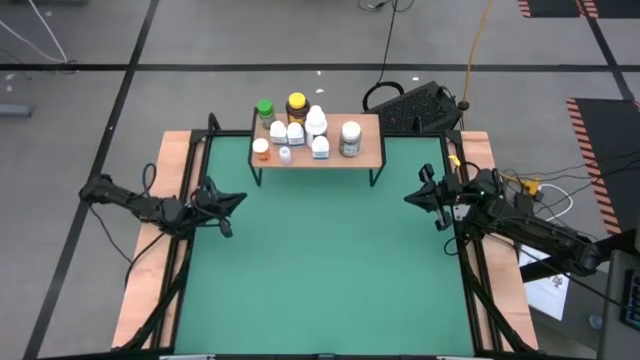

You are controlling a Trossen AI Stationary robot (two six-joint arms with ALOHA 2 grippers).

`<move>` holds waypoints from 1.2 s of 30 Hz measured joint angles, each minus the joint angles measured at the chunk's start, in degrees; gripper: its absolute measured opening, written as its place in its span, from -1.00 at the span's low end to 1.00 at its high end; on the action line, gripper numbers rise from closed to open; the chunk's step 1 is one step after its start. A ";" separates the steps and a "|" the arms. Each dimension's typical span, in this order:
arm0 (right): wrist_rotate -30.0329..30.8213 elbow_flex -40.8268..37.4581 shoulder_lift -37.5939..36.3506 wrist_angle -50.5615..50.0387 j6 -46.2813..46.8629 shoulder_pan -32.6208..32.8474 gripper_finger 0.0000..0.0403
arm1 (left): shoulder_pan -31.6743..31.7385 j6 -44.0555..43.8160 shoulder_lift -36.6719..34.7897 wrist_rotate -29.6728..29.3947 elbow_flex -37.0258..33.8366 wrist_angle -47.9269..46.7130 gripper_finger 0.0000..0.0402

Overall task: Pick and place medicine bottles onto shelf by color
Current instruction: Return to Home Position

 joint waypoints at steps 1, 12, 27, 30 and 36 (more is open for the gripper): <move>-1.32 0.00 -0.49 -0.30 0.17 -0.11 -1.00 | 1.51 0.29 0.00 0.75 0.00 0.26 -0.98; -7.16 -2.28 -6.67 -6.95 -5.33 -5.97 -1.00 | 2.43 -11.04 -2.93 2.72 7.57 -20.41 -0.98; -15.51 -4.66 -6.93 -1.13 -5.81 -7.04 -1.00 | 6.92 4.03 -3.40 18.32 0.00 1.74 -0.97; -14.71 -4.70 -5.76 -2.40 -6.95 -7.05 -1.00 | 11.27 3.57 -3.34 19.29 0.00 -0.02 -0.92; -9.77 -4.76 -3.56 -0.44 -4.94 -7.04 -1.00 | 21.48 3.66 -3.37 31.02 0.00 2.62 -0.98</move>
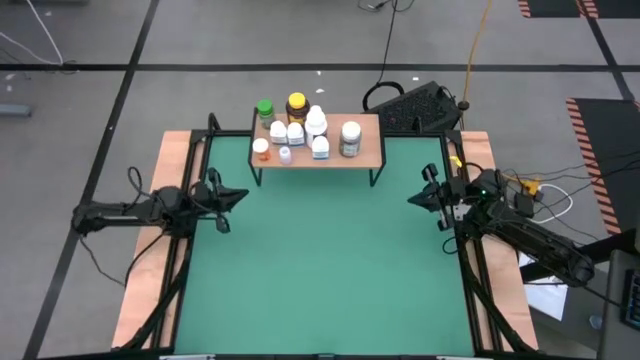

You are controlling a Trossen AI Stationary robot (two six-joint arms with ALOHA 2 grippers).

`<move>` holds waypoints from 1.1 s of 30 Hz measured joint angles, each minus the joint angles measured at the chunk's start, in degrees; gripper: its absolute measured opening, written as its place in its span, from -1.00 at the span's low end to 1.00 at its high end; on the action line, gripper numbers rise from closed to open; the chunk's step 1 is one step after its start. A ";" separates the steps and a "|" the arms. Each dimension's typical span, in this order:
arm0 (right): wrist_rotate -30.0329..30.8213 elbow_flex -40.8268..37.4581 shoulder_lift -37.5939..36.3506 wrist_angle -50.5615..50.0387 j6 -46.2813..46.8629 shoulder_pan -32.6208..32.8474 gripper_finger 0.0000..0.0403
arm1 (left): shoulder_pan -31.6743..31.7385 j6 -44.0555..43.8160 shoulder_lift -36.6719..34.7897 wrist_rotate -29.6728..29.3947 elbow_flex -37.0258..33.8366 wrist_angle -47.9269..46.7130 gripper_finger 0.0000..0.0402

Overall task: Pick and place medicine bottles onto shelf by color
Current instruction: Return to Home Position

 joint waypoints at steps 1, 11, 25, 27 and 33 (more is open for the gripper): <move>0.80 0.00 0.14 -0.36 0.40 0.00 -1.00 | 1.34 -1.07 0.00 1.97 0.00 -0.13 -0.98; 2.43 1.48 -3.17 3.09 14.69 0.28 -1.00 | 4.31 -9.89 0.00 4.29 0.05 -8.53 -0.92; 17.60 -0.09 -14.19 -21.94 -3.20 2.50 -1.00 | 4.21 -11.68 0.09 4.44 0.04 -7.90 -0.84; 20.20 -0.09 -14.03 -22.33 -5.12 3.19 -1.00 | 4.21 -11.70 0.26 4.38 0.00 -7.79 -0.82; 20.61 -0.09 -13.88 -19.20 -2.98 3.78 -1.00 | 4.21 -11.69 0.76 4.23 0.00 -7.29 -0.82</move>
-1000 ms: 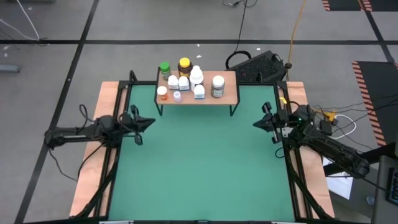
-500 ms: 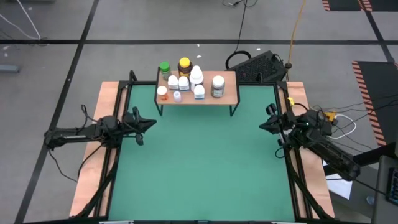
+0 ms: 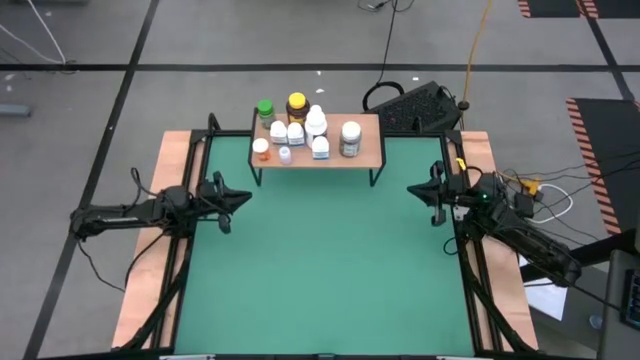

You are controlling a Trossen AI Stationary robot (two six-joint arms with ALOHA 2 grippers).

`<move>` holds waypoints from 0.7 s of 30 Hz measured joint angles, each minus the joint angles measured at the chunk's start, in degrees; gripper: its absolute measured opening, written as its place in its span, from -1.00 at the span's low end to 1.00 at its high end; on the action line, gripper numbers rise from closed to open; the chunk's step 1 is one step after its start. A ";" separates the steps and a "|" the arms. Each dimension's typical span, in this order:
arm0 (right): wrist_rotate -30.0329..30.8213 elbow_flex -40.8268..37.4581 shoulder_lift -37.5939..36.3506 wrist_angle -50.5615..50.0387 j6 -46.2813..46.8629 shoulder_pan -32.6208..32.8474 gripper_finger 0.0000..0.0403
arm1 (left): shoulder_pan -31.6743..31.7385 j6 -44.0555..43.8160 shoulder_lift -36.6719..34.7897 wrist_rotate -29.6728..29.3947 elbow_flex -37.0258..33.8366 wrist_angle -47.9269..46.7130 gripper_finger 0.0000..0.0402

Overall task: Pick and place medicine bottles onto shelf by color
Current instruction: Return to Home Position

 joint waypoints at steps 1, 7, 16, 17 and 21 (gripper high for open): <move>0.02 0.00 0.01 -0.12 -0.18 0.00 -1.00 | 0.00 -0.01 0.00 0.00 0.00 0.03 -0.82; 0.04 0.00 0.04 -0.08 -8.35 0.00 -1.00 | 0.00 0.03 0.02 0.01 0.00 0.09 -0.82; -0.07 0.00 0.04 -0.08 -9.53 0.00 -1.00 | 0.00 0.08 0.02 0.02 0.00 0.14 -0.81; -0.07 0.00 0.04 -0.10 -9.53 0.00 -1.00 | 0.00 0.10 0.02 0.02 0.00 0.14 -0.81; -0.09 0.00 0.04 -0.10 -9.52 0.00 -1.00 | 0.00 0.10 0.02 0.00 0.00 0.14 -0.81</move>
